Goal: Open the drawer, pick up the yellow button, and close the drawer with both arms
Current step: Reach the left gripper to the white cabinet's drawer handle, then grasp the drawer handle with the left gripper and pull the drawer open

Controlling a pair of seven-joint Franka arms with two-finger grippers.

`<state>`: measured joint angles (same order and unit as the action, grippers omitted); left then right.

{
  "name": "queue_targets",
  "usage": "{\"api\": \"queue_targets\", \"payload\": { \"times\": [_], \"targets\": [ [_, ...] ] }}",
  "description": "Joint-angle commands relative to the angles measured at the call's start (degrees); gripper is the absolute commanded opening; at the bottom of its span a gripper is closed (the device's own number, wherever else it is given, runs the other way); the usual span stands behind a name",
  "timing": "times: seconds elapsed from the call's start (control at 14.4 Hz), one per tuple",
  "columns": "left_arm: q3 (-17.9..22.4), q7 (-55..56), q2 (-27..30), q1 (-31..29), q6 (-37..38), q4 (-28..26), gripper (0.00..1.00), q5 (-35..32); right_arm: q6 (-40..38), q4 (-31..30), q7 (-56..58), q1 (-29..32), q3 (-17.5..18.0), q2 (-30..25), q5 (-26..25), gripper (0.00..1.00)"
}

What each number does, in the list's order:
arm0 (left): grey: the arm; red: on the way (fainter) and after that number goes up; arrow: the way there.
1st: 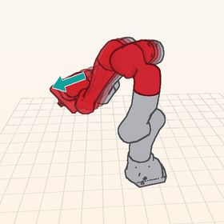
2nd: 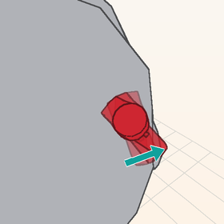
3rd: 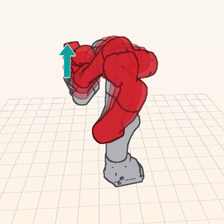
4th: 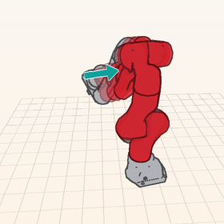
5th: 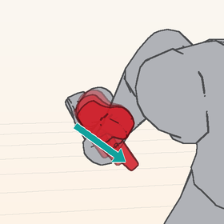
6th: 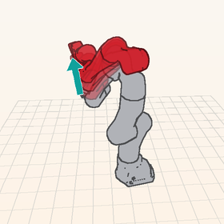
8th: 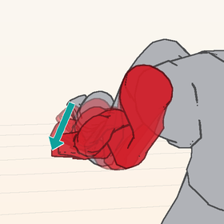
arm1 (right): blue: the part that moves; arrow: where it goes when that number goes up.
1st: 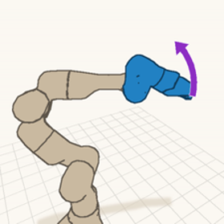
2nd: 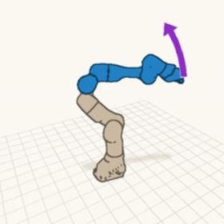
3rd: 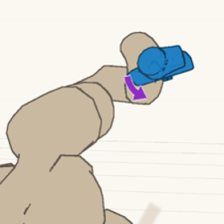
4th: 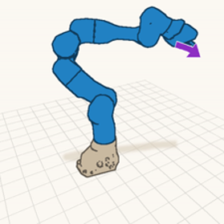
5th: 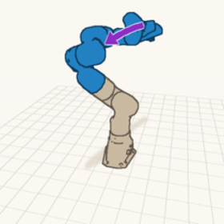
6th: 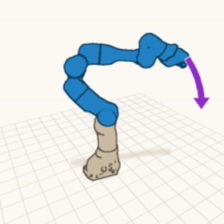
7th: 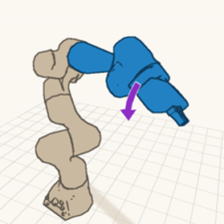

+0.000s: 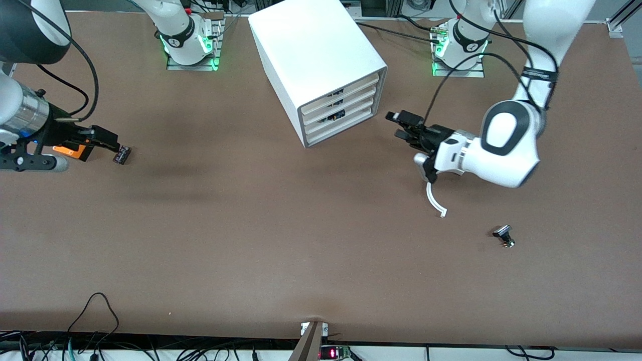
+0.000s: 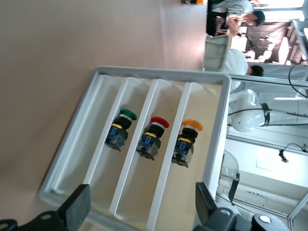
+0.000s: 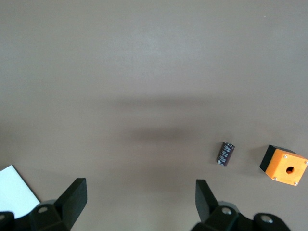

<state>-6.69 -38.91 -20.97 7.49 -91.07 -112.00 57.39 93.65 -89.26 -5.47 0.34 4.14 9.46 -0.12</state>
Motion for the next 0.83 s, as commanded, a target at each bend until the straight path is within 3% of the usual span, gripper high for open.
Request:
{"api": "queue_targets", "payload": {
  "times": [0.0, 0.21, 0.35, 0.76],
  "targets": [
    [-2.01, -7.74, 4.88, -0.46, -2.97, -9.62, 0.86, 4.12, 0.48, 0.4, -4.88, -0.25, 0.51, 1.0, 1.34, 1.0],
    [-4.64, -13.11, 5.15, -0.46, -3.67, -14.9, 0.75, 10.27, 0.48, 0.58, -12.44, -2.71, 0.51, 1.7, 1.87, 1.0],
    [-5.78, -15.66, 5.15, -0.37, -4.29, -16.23, 0.64, 10.63, 0.48, 0.67, -16.58, -4.64, 0.51, 1.79, 1.79, 1.0],
    [-11.15, -15.85, 5.24, -0.81, -8.94, -18.78, 0.6, 15.12, 0.05, 4.7, -31.79, -9.66, 0.51, 5.12, 1.7, 1.0]
  ]
}}
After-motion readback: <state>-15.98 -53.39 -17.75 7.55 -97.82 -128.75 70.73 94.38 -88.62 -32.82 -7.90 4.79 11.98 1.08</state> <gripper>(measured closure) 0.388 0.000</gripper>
